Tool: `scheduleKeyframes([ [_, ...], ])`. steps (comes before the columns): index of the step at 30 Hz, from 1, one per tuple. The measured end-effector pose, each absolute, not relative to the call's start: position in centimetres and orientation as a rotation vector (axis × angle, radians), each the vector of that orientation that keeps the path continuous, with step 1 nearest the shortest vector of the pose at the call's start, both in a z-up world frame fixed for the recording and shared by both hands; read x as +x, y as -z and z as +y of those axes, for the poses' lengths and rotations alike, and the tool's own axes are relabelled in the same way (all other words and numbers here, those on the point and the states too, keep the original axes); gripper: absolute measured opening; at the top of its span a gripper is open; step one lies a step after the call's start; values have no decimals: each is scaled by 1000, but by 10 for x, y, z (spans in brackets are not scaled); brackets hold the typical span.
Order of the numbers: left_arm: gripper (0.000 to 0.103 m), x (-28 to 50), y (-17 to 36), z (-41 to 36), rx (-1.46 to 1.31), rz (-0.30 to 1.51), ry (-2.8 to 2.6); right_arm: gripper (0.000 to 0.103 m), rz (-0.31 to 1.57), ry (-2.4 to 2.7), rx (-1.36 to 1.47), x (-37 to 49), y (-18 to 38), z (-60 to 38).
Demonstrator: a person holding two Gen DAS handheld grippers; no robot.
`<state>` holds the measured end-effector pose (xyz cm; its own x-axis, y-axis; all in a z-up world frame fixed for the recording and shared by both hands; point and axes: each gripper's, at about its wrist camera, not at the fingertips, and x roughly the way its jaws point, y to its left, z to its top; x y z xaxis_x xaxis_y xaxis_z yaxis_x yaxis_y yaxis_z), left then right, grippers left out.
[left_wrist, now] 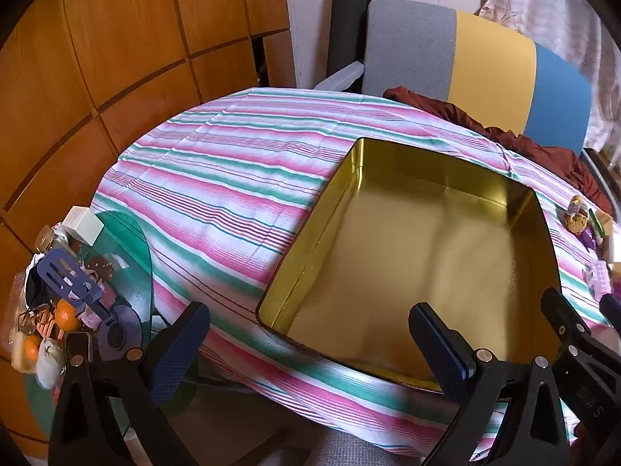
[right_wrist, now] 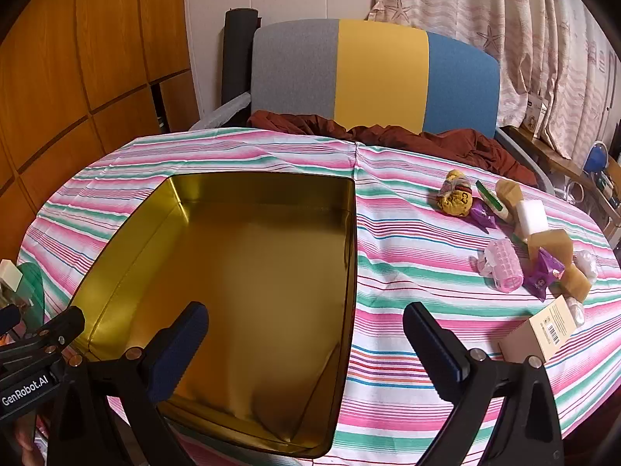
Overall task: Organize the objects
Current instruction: 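Move both tools from the gold tray toward the pile of items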
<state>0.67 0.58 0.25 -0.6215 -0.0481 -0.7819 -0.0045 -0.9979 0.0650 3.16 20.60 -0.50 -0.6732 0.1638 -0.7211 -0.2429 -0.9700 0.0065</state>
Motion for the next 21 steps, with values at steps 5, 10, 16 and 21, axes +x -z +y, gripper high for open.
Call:
scheduleKeyframes([
  [5,103,11,-6,12,1319,-110,2835,102,163,-2691,-1128,35,3,209],
  [10,103,13,-7,19,1304,-110,2847,103,168,-2697,-1089,41,-1,216],
  [16,103,12,4,33,1470,-15,2917,103,188,-2727,-1000,55,-9,236],
  [21,103,16,12,54,1581,76,3008,103,179,-2749,-1007,66,-8,261],
])
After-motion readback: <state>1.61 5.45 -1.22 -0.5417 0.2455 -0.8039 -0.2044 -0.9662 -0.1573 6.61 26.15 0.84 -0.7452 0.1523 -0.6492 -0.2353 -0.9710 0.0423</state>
